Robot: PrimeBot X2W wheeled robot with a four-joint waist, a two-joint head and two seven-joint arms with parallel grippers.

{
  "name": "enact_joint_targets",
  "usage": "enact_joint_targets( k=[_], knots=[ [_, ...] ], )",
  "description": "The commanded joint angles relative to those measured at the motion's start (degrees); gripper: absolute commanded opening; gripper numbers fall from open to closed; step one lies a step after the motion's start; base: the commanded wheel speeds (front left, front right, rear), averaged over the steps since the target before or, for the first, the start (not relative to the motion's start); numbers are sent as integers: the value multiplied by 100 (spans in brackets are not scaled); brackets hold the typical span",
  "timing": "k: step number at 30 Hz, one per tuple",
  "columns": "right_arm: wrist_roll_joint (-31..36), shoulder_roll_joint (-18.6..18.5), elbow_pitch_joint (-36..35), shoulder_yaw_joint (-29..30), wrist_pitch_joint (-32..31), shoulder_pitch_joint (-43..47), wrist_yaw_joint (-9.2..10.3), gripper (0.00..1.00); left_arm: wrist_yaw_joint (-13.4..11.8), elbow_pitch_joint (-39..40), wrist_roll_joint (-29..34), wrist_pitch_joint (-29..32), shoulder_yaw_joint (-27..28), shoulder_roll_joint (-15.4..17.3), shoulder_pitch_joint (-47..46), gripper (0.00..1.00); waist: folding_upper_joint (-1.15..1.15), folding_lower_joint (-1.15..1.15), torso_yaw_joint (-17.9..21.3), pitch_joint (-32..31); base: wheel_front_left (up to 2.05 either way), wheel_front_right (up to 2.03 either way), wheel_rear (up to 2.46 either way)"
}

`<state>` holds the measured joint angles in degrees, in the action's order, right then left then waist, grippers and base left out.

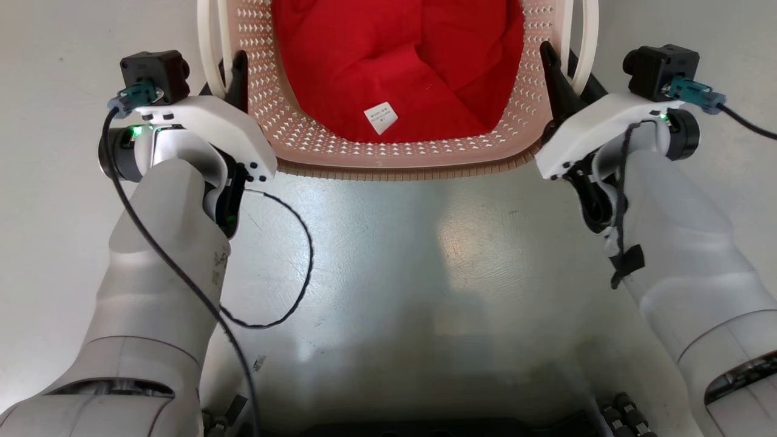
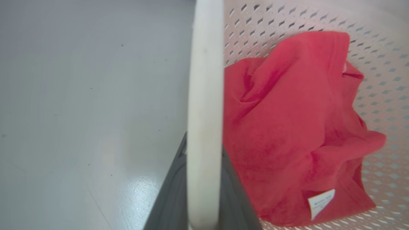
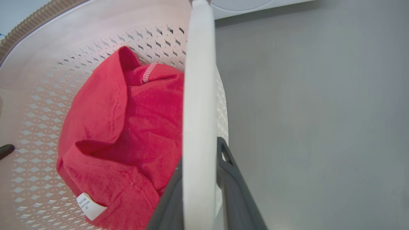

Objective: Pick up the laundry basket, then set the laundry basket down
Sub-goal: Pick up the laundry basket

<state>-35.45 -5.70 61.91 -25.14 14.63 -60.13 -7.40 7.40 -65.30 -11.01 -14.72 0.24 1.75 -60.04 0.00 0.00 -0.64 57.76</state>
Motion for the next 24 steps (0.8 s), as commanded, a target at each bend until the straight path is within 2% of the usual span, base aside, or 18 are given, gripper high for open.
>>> enact_joint_targets(
  k=[1, 15, 24],
  knots=[
    [-52, 48, 34, -91, 37, 231, -9, 0, 1, 11, -52, -28, 61, 234, 97, 0, 0, 0, 7, -1, 0, 0, 0],
    [-303, 1, 38, -285, 37, 249, -9, 0, 7, 16, -170, -28, -46, 269, 117, 0, 0, 0, 57, -177, 0, 0, 0],
    [-461, 1, 101, -447, 37, 417, -9, 0, 8, -78, -190, -28, -123, 262, 322, 0, 0, 0, 117, -578, 0, 0, 0]
  ],
)
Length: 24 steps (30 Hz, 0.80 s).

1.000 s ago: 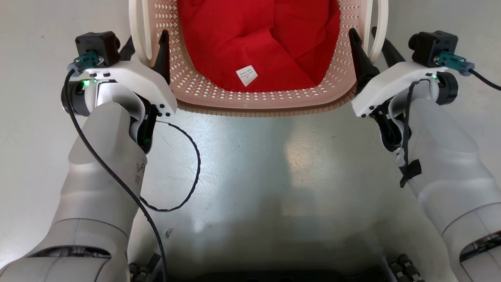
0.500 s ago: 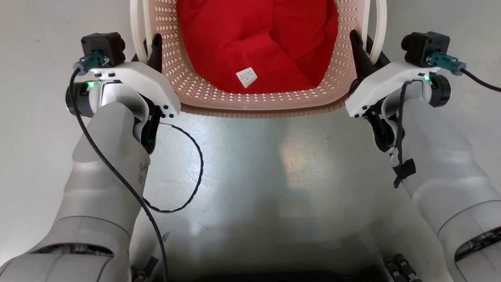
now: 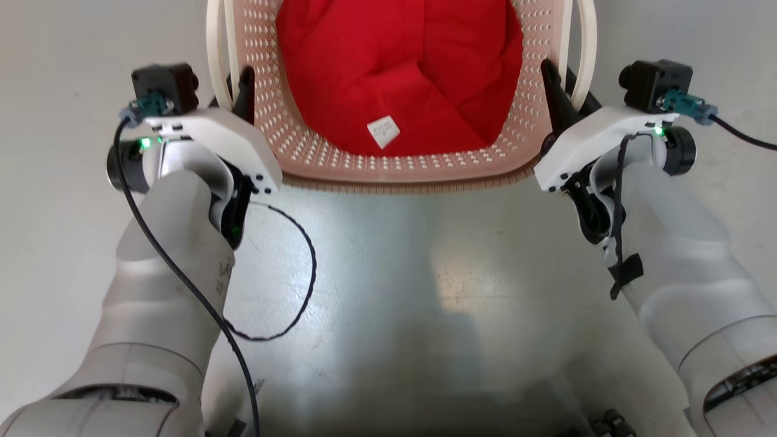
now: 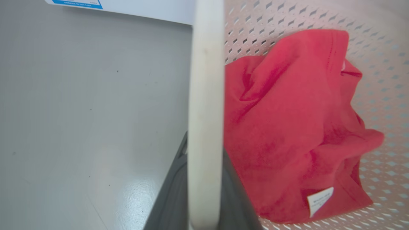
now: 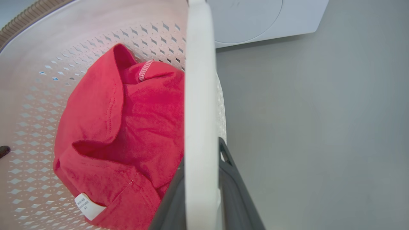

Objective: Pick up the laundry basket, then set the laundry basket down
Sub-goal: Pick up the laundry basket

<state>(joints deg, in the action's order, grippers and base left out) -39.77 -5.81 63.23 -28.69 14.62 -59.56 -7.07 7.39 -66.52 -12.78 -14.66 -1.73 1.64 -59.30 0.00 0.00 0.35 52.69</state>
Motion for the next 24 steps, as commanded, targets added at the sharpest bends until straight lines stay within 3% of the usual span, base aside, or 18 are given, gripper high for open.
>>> enact_joint_targets(
  k=[1, 24],
  knots=[
    [-58, 13, -18, -113, 38, 392, -42, 0, 9, 17, -21, -34, 62, 268, 278, 0, 0, 0, 25, -130, 0, 0, 0],
    [-1164, -74, 208, -979, -502, 1119, -42, 0, 10, -598, -630, 397, -502, 142, 993, 0, 0, 0, 57, -1688, 0, 0, 0]
  ],
)
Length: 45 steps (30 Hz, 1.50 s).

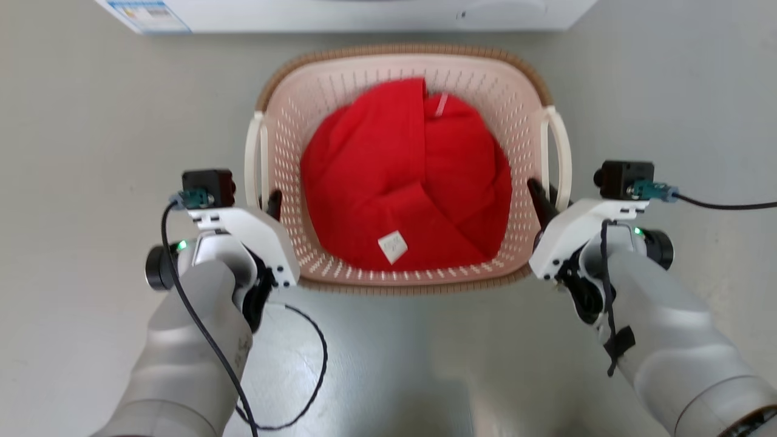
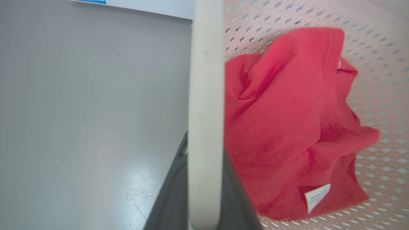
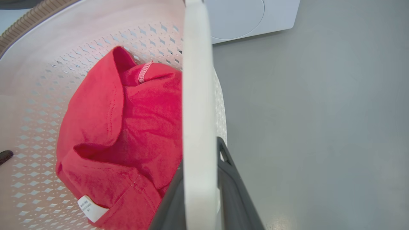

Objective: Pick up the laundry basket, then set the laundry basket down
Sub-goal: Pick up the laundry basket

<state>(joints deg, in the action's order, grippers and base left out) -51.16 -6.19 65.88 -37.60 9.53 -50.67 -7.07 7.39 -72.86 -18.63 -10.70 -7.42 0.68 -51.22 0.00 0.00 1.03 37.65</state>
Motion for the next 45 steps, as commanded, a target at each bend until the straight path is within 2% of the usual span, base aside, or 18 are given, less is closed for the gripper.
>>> enact_joint_targets(
  k=[1, 20, 33, 45],
  knots=[
    [-65, -43, -54, -132, -38, 269, -42, 0, 10, 30, -89, 42, 36, 236, 230, 0, 0, 0, -13, -270, 0, 0, 0],
    [-860, -41, -79, -743, -750, 1167, -42, 0, 10, -60, -774, 666, -323, 221, 1242, 0, 0, 0, 21, -2000, 0, 0, 0],
    [-1180, -34, -46, -1016, -949, 1652, -42, 0, -28, -79, -1086, 896, -576, 221, 1703, 0, 0, 0, -13, -2716, 0, 0, 0],
    [-1353, 21, 122, -1213, -1034, 2025, -42, 0, -202, -19, -1513, 1002, -852, 221, 2202, 0, 0, 0, 39, -3325, 0, 0, 0]
  ],
)
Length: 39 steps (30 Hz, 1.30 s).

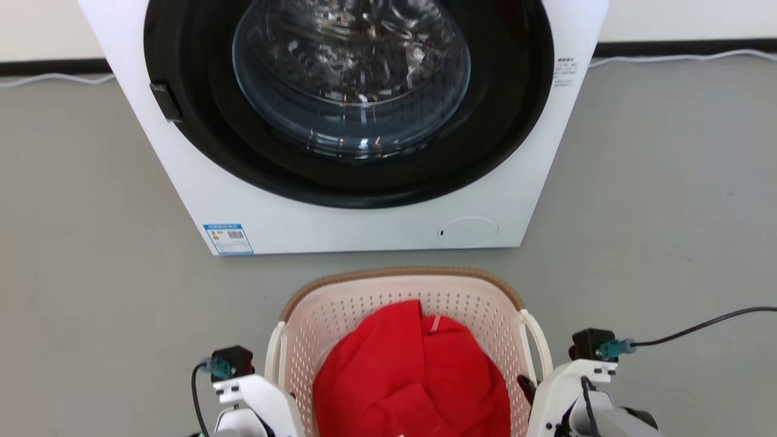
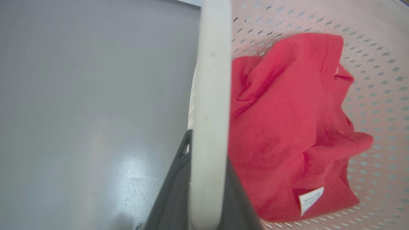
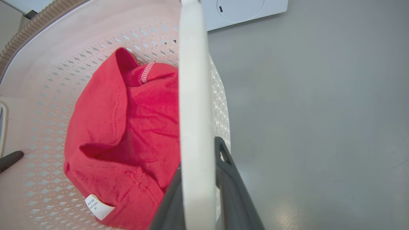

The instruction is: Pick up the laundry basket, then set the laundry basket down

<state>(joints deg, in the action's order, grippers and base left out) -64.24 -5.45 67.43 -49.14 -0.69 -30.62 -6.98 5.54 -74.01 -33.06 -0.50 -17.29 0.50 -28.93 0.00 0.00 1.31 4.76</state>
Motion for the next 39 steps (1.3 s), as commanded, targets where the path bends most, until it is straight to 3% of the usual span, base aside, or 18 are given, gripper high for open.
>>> enact_joint_targets(
  k=[1, 17, 39],
  knots=[
    [-54, -51, -28, -75, -26, 41, -51, 0, -29, 113, -102, -18, 106, 238, 19, 0, 0, 0, 16, -71, 0, 0, 0],
    [-272, -121, -79, -225, -188, 231, -51, 0, -222, 274, -446, 142, -240, 238, 258, 0, 0, 0, 33, -294, 0, 0, 0],
    [-406, -176, -120, -410, -151, 93, -51, 0, -230, 255, -531, 33, -330, 238, 155, 0, 0, 0, 57, -231, 0, 0, 0]
  ],
)
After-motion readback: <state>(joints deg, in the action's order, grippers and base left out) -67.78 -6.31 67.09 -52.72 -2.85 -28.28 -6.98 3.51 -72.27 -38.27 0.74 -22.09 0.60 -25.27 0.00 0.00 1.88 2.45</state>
